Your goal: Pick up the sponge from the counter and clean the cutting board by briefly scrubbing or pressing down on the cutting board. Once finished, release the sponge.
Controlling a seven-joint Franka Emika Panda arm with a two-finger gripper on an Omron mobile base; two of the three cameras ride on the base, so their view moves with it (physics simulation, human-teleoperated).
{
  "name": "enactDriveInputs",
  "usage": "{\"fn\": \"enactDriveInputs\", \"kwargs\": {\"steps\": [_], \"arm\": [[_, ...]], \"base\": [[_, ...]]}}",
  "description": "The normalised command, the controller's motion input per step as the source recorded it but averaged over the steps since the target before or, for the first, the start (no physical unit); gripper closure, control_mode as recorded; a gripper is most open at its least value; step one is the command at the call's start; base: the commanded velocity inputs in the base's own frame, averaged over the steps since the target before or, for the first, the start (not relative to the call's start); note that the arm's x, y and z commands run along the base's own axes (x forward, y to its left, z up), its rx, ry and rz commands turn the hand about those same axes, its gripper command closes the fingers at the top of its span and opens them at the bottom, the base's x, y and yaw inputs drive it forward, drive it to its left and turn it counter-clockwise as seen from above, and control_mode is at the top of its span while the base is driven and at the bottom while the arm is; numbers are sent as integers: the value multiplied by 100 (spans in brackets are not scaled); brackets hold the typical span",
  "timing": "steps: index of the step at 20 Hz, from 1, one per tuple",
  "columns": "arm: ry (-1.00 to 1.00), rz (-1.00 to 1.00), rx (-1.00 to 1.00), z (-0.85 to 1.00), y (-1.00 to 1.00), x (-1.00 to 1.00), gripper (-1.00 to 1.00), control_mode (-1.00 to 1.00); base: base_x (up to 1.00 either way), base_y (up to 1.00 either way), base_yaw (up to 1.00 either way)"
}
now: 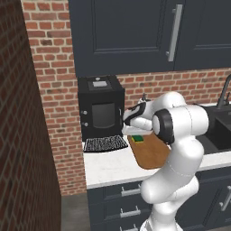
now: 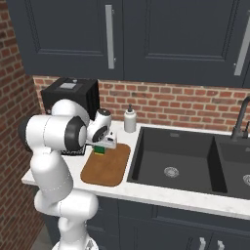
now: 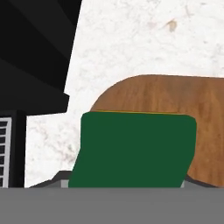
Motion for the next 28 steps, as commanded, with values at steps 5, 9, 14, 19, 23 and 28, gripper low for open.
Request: {"fn": "enactDriveInputs", "kwargs": {"steps": [5,9,14,19,23,28], "arm": [[-9,0,-1,-5,0,1,100,-100],[-16,0,-3,-11,-9,0,100,-100],[-15,0,-1,-3,-32,0,100,-100],[-13,0,0,-1,-49,0,100,-100],[-9,0,0,-4,-55,0,100,-100],[-8,0,0,-4,-55,0,100,-100]], "base": [[0,0,0],[0,0,0],[0,0,0],[0,0,0],[0,0,0],[0,0,0]]}}
